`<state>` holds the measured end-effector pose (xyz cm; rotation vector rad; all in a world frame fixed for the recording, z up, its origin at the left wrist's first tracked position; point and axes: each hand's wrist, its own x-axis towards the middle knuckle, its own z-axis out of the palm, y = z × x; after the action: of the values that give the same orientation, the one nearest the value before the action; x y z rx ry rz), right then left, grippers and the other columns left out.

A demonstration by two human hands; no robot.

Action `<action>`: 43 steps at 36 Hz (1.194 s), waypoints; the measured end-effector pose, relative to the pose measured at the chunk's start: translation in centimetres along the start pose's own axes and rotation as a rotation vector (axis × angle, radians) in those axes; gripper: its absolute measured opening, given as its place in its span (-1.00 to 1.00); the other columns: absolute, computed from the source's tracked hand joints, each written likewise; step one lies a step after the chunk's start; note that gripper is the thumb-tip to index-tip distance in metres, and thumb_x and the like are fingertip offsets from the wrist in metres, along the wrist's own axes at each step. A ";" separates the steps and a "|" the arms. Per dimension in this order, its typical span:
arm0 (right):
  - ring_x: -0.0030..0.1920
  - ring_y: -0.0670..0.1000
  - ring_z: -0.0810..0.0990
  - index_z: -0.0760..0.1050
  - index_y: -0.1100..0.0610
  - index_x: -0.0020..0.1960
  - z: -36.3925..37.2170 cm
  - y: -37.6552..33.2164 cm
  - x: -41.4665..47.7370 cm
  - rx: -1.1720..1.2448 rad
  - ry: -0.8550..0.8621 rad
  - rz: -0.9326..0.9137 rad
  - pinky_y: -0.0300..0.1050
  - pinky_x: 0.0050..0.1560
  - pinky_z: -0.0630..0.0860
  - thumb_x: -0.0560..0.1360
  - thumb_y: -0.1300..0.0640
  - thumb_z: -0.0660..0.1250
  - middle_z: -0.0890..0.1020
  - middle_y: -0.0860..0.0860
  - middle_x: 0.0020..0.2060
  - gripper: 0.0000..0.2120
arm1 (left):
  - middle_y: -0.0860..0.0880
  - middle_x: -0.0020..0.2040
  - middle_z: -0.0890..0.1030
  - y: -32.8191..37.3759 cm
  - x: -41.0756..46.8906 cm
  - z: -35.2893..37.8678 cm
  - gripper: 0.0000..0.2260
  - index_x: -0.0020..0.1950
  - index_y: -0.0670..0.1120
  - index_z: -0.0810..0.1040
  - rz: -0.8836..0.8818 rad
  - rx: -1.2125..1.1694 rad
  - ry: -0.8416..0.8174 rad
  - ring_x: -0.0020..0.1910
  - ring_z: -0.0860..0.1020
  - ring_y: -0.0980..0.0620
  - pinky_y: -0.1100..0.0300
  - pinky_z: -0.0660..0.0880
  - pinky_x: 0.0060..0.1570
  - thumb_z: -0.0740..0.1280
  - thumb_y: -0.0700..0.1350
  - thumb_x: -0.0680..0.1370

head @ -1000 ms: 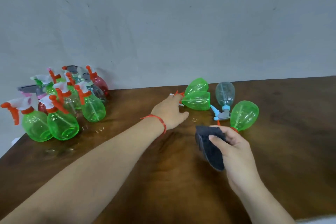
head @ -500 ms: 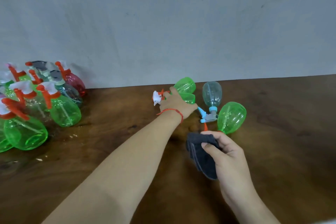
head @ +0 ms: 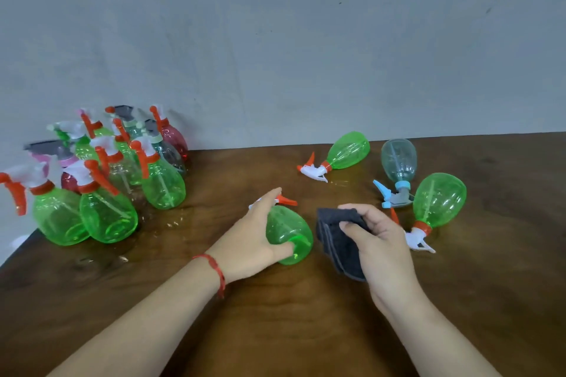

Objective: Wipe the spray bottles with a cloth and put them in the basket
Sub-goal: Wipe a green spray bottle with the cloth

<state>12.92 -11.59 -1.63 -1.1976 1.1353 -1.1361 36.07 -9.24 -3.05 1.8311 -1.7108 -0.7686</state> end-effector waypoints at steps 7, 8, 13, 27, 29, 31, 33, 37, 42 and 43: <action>0.03 -0.04 0.72 0.68 -0.07 0.03 5.1 0.5 3.8 -0.133 -0.075 -0.112 -0.02 0.10 0.63 0.60 0.31 0.36 0.75 -0.12 -0.06 -0.71 | 0.21 0.46 0.39 -1.1 -2.0 -0.4 0.05 0.59 0.39 0.11 -0.092 0.048 0.148 0.48 0.42 0.08 -0.02 0.44 0.49 0.48 0.58 0.20; 0.03 -0.05 0.71 0.67 -0.06 0.02 5.5 0.6 4.4 -0.152 -0.092 -0.121 -0.03 0.10 0.62 0.59 0.33 0.35 0.75 -0.12 -0.06 -0.70 | 0.21 0.41 0.43 -1.2 -2.0 -0.4 0.02 0.57 0.38 0.15 -0.093 0.084 0.149 0.45 0.43 0.09 -0.03 0.43 0.49 0.45 0.60 0.19; 0.02 -0.05 0.70 0.64 -0.04 0.04 6.6 1.3 6.5 -0.211 -0.159 -0.137 0.01 0.15 0.60 0.61 0.33 0.32 0.73 -0.09 -0.06 -0.72 | 0.28 0.33 0.53 -2.5 -1.5 -0.3 -0.08 0.52 0.42 0.26 -0.102 0.076 0.123 0.40 0.40 0.13 -0.01 0.45 0.45 0.43 0.60 0.21; 0.27 -0.01 0.66 0.69 -0.02 0.21 7.9 1.2 6.3 0.157 -0.190 -0.310 0.06 0.39 0.52 0.63 0.42 0.29 0.73 -0.05 0.17 -0.60 | 0.32 0.50 0.43 -3.4 -1.8 -1.3 0.07 0.65 0.30 0.18 0.282 -0.089 0.247 0.47 0.47 0.24 0.42 0.37 0.41 0.74 0.06 0.30; 0.22 -0.12 0.68 0.69 0.02 0.21 8.3 0.8 5.9 0.079 -0.246 -0.379 -0.23 0.25 0.54 0.62 0.47 0.25 0.75 -0.13 0.13 -0.57 | 0.27 0.49 0.47 -3.5 -1.8 -1.5 0.05 0.65 0.23 0.22 0.317 -0.090 0.260 0.47 0.49 0.20 0.42 0.36 0.40 0.75 0.01 0.30; 0.21 -0.20 0.67 0.70 0.06 0.21 8.5 0.6 5.6 0.019 -0.315 -0.401 -0.37 0.18 0.52 0.61 0.49 0.23 0.74 -0.18 0.14 -0.55 | 0.22 0.51 0.47 -3.7 -1.7 -1.8 0.03 0.65 0.16 0.26 0.353 -0.090 0.292 0.49 0.48 0.16 0.38 0.36 0.43 0.75 -0.03 0.31; 0.33 -0.23 0.59 0.71 0.03 0.23 8.7 0.6 5.6 -0.056 -0.370 -0.428 -0.34 0.31 0.48 0.62 0.48 0.23 0.70 -0.21 0.24 -0.53 | 0.20 0.53 0.45 -3.9 -1.6 -2.0 0.02 0.65 0.12 0.28 0.383 -0.102 0.341 0.52 0.46 0.12 0.30 0.38 0.46 0.75 -0.06 0.31; 0.48 -0.24 0.44 0.62 -0.04 0.38 8.9 1.1 5.5 -0.122 -0.466 -0.471 -0.22 0.53 0.34 0.67 0.42 0.22 0.58 -0.24 0.40 -0.52 | 0.19 0.55 0.39 -4.2 -1.3 -2.1 -0.01 0.64 0.12 0.29 0.432 -0.134 0.433 0.55 0.43 0.03 0.19 0.41 0.50 0.73 -0.02 0.32; 0.53 -0.20 0.40 0.58 0.00 0.42 8.7 2.1 5.1 -0.149 -0.488 -0.562 -0.21 0.54 0.32 0.67 0.46 0.21 0.53 -0.22 0.46 -0.50 | 0.16 0.55 0.43 -4.7 -1.3 -2.1 0.02 0.64 0.16 0.29 0.398 -0.165 0.466 0.54 0.45 0.03 0.08 0.44 0.50 0.75 -0.03 0.29; 0.53 -0.18 0.41 0.58 0.01 0.43 8.6 2.3 5.0 -0.152 -0.493 -0.579 -0.19 0.55 0.33 0.66 0.47 0.21 0.53 -0.21 0.47 -0.49 | 0.15 0.55 0.44 -4.8 -1.3 -2.1 0.03 0.64 0.17 0.29 0.382 -0.195 0.474 0.53 0.47 0.03 0.03 0.46 0.49 0.75 -0.05 0.28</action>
<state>22.04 -15.73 -3.76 -1.8756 0.5103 -1.0873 40.92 -7.66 -4.89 1.3579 -1.5387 -0.2983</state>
